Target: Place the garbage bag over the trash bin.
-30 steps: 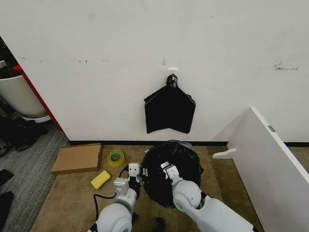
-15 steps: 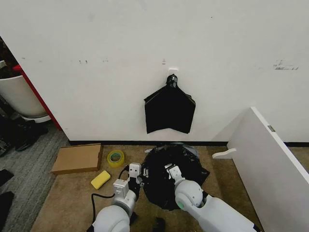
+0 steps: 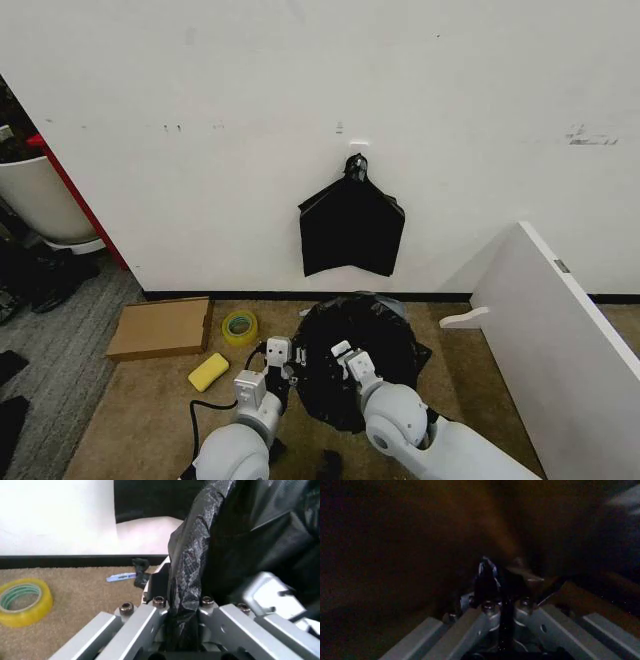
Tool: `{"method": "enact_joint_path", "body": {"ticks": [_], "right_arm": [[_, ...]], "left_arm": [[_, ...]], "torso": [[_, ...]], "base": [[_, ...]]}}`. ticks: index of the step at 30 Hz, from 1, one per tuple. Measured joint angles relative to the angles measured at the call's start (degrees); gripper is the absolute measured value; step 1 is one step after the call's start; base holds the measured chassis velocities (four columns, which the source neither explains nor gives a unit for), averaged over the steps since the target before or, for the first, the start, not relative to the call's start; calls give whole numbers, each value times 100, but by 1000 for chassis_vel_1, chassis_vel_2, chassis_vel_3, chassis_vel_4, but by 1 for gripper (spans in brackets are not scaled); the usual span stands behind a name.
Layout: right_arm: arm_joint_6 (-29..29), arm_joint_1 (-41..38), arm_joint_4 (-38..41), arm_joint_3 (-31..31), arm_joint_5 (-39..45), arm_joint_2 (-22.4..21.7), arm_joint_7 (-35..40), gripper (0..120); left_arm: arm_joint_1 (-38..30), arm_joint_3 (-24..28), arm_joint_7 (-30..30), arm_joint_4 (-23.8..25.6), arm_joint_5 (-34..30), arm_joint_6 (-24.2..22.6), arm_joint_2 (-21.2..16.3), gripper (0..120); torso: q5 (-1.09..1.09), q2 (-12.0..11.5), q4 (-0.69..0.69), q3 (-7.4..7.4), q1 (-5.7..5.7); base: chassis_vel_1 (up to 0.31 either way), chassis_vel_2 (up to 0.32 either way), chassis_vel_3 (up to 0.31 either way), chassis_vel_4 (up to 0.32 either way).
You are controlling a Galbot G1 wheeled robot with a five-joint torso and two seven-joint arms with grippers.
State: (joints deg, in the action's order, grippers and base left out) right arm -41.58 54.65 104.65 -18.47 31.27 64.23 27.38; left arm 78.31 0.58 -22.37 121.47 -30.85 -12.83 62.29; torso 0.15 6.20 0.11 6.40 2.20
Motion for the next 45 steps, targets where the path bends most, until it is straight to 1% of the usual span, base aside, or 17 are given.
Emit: {"method": "enact_joint_path", "body": {"ticks": [3,9,13,18,19,20,22,25,27,28,32,35,36,40,42,43,45], "right_arm": [[9,-102,-243,-52,-11,12,44,0],[-5,-150,-307,-55,102,-51,79,0],[-2,-43,61,32,191,-214,-19,0],[277,298,1024,261,202,-625,-580,0],[345,370,1172,337,203,-672,-695,5],[345,370,1172,337,203,-672,-695,5],[512,530,1451,525,202,-752,-896,12],[945,994,1972,1209,118,-819,-1221,26],[1162,1294,2236,1725,35,-779,-1366,33],[1162,1294,2236,1725,35,-779,-1366,33],[1421,2080,2840,3049,-118,-493,-1636,48],[1592,2810,3271,3981,-247,-244,-1752,63],[1592,2810,3271,3981,-247,-244,-1752,63],[1809,3620,3565,4667,-461,85,-1851,79],[1941,3905,3599,4794,-594,238,-1858,88],[1941,3905,3599,4794,-594,238,-1858,88],[2027,4077,3624,4843,-692,345,-1858,94]], "left_arm": [[84,-32,55,91,58,-4,-45,1],[154,-41,114,137,105,-5,-74,1],[91,-56,80,56,11,-28,-34,1],[-96,-195,-109,-119,-600,-245,62,1],[-137,-240,-152,-166,-712,-289,81,1],[-137,-240,-152,-166,-712,-289,81,1],[-209,-324,-234,-237,-959,-371,128,1],[-357,-515,-496,-415,-1580,-553,251,1],[-417,-596,-686,-523,-1884,-653,307,1],[-417,-596,-686,-523,-1884,-653,307,1],[-505,-632,-927,-703,-2294,-808,410,1],[-613,-636,-1097,-908,-2601,-914,517,1],[-613,-636,-1097,-908,-2601,-914,517,1],[-786,-624,-1255,-1195,-2706,-978,664,1],[-860,-623,-1317,-1274,-2826,-993,719,1],[-860,-623,-1317,-1274,-2826,-993,719,1],[-910,-620,-1366,-1336,-2948,-1010,751,1]], "torso": [[0,0,0,0,0],[0,0,0,0,0],[0,0,0,0,0],[0,0,1,0,0],[0,0,1,0,0],[0,0,1,0,0],[0,0,0,0,0],[0,0,0,0,1],[0,0,0,0,1],[0,0,0,0,1],[-1,0,1,0,1],[0,0,0,-1,1],[0,0,0,-1,1],[0,0,2,-1,1],[0,0,2,-1,1],[0,0,2,-1,1],[0,0,2,-1,1]], "base": [[0,0,0,0],[0,0,0,0],[0,0,0,0],[0,0,0,0],[0,0,0,0],[0,0,0,0],[0,0,0,0],[0,0,0,0],[0,0,0,0],[0,0,0,0],[0,0,0,0],[0,0,0,0],[0,0,0,0],[0,0,0,0],[0,0,0,0],[0,0,0,0],[0,0,0,0]]}}
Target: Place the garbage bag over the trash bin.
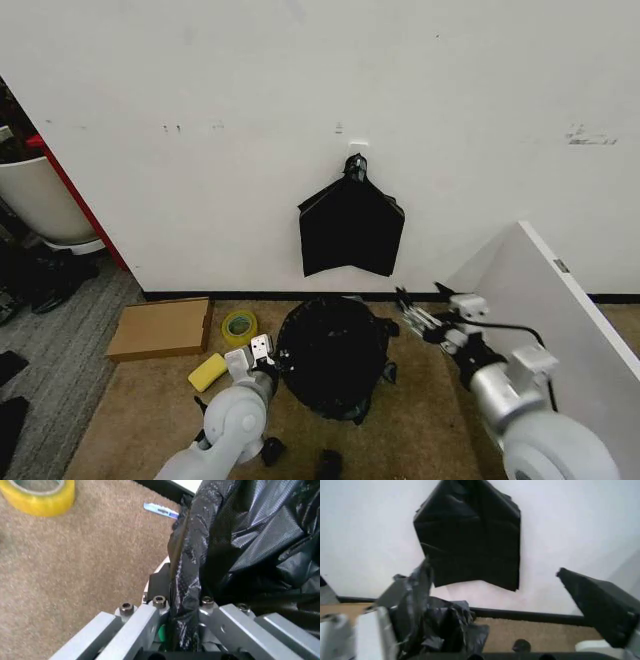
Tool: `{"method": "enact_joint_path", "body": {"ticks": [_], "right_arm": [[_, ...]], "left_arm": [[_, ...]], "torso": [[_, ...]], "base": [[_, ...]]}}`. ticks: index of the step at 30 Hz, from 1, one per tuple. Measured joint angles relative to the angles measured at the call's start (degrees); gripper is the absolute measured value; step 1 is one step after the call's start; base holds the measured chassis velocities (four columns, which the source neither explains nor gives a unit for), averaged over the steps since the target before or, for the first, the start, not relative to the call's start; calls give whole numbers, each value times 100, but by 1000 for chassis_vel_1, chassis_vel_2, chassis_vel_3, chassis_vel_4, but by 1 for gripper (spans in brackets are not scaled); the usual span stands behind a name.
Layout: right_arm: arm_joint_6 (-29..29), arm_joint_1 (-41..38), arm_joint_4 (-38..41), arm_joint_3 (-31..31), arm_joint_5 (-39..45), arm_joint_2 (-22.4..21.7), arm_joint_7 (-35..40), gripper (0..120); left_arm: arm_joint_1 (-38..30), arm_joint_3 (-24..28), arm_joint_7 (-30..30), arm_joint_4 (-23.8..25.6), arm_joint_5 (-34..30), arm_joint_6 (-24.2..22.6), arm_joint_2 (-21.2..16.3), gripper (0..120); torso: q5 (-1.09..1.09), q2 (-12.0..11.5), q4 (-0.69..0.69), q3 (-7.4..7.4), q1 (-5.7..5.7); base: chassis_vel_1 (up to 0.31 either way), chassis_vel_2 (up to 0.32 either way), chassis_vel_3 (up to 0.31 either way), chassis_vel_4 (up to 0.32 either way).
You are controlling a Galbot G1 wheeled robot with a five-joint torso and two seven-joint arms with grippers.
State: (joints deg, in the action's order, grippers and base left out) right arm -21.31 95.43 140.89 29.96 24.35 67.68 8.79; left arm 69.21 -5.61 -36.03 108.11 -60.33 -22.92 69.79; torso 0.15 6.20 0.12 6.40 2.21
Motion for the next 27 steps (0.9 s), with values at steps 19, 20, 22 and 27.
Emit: {"method": "enact_joint_path", "body": {"ticks": [19,20,22,27], "right_arm": [[159,251,23,-62,-180,467,-149,100],[192,255,22,-74,-240,486,-204,100],[237,261,15,-78,-289,498,-239,100],[512,314,-95,-117,-366,631,-228,100]], "left_arm": [[382,-96,749,286,317,304,-264,66],[435,-90,905,368,474,414,-290,69],[466,-85,990,415,584,477,-304,74],[723,-66,1372,623,1966,1289,-338,94]], "torso": [[-1,0,-1,1,0],[0,0,-2,1,0],[0,0,-2,1,0],[-1,0,-1,1,0]], "base": [[0,0,0,0],[0,0,0,0],[0,0,0,0],[0,0,0,0]]}}
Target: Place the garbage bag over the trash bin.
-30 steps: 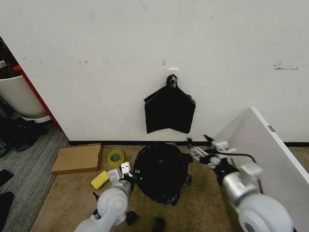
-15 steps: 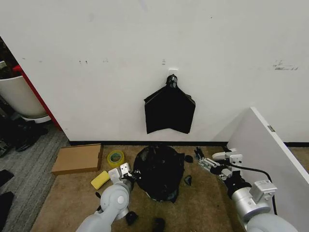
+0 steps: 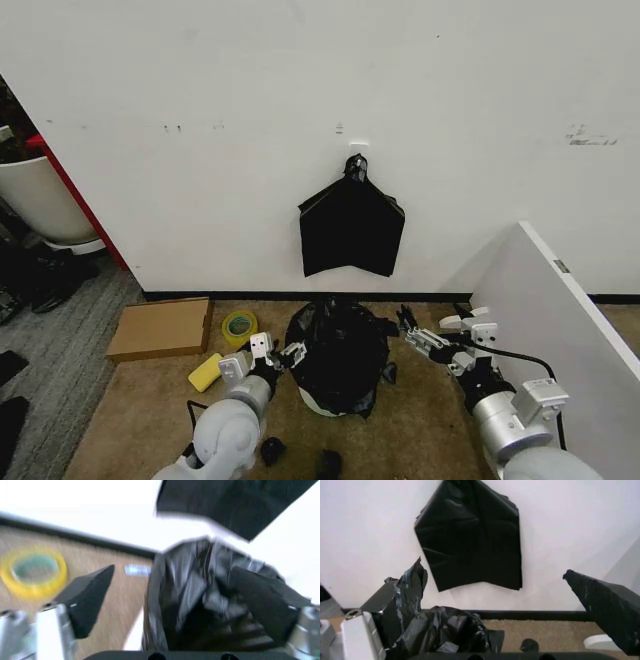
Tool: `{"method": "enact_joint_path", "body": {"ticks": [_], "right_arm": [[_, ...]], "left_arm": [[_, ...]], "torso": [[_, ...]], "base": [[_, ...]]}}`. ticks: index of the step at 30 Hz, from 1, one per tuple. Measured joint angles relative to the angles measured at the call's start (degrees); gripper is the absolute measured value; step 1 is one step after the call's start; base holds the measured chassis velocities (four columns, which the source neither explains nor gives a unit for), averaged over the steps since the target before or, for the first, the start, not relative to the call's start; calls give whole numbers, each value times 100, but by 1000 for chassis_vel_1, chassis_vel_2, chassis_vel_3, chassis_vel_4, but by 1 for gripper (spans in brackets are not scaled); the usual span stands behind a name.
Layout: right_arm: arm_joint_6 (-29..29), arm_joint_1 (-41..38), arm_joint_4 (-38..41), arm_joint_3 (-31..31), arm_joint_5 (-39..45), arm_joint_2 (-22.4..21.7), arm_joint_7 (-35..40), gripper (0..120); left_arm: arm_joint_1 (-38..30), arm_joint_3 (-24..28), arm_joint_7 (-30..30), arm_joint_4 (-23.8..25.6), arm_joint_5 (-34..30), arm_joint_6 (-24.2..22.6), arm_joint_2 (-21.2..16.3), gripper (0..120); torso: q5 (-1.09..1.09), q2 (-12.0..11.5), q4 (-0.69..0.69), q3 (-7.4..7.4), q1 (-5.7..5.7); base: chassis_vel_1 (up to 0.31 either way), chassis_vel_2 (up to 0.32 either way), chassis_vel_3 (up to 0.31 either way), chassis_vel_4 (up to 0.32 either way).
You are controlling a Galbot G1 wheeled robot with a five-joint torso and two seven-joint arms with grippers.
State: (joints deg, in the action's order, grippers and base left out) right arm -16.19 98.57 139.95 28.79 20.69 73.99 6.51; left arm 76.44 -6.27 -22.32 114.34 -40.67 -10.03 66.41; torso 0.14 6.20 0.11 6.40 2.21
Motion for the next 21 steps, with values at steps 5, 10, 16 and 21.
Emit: {"method": "enact_joint_path", "body": {"ticks": [5,10,16,21], "right_arm": [[499,134,-185,-7,-156,205,23,100],[1335,306,-380,-57,-651,519,-20,100],[2620,463,-791,-115,-1807,997,-96,100],[3587,743,-1335,-4,-2658,1405,-265,100]], "left_arm": [[450,-52,256,242,1210,898,44,100],[1261,-397,494,564,2356,1700,90,100],[2241,-1015,599,921,3455,2593,331,100],[2769,-1477,792,1391,3685,2697,527,100]], "torso": [[0,0,0,0,0],[0,0,0,0,-1],[0,0,-1,-1,0],[1,0,0,-1,-1]], "base": [[0,0,0,0],[0,0,0,0],[0,0,0,0],[0,0,0,0]]}}
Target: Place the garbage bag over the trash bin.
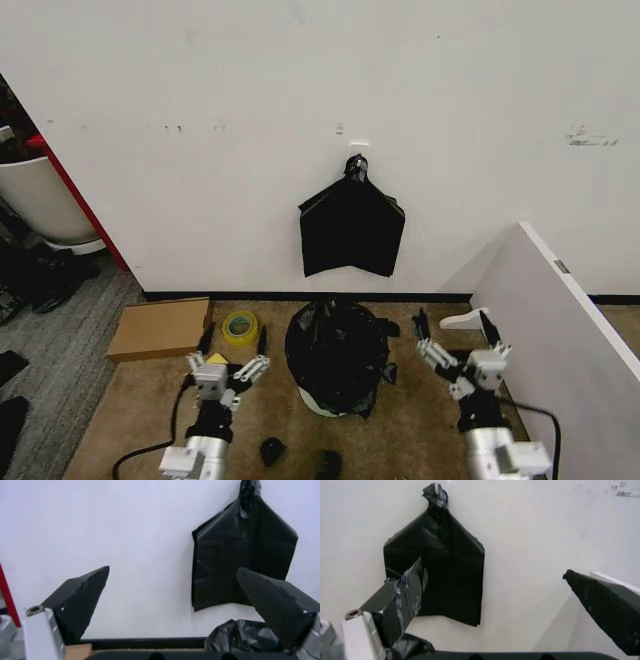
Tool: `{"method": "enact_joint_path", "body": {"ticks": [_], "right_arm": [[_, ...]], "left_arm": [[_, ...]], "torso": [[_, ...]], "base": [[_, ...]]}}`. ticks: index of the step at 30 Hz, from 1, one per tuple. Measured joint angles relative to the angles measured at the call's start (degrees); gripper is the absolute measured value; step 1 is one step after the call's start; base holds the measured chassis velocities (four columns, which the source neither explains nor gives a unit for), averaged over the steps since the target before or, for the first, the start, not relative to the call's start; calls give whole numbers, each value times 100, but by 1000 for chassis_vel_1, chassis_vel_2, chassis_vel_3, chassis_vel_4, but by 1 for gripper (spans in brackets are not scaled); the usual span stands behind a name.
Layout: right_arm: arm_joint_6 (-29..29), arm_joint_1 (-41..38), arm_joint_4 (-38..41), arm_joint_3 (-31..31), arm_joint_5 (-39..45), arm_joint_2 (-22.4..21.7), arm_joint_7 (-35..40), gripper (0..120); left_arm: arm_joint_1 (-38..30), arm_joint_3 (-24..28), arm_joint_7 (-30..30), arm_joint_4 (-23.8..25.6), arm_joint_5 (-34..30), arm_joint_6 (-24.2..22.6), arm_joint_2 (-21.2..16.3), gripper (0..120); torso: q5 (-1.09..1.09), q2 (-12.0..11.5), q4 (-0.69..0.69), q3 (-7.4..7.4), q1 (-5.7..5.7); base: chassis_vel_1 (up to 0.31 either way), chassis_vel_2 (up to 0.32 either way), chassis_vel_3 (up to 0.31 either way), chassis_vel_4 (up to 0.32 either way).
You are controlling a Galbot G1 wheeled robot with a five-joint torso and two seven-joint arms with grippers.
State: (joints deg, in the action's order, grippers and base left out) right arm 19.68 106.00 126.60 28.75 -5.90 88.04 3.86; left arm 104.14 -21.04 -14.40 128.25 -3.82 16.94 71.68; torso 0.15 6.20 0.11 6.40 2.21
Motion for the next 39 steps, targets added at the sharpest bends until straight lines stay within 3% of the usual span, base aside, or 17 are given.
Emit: {"method": "enact_joint_path", "body": {"ticks": [9,18,39], "right_arm": [[110,296,267,35,91,80,17,100],[329,359,317,-1,250,81,-161,100],[215,531,643,-71,101,224,-140,100]], "left_arm": [[248,-233,30,83,291,152,47,100],[298,-58,-20,62,534,291,207,100],[250,93,-171,46,709,360,231,100]], "torso": [[-2,0,0,0,0],[-1,0,0,0,0],[0,0,0,1,0]], "base": [[0,0,0,0],[0,0,0,0],[0,0,0,0]]}}
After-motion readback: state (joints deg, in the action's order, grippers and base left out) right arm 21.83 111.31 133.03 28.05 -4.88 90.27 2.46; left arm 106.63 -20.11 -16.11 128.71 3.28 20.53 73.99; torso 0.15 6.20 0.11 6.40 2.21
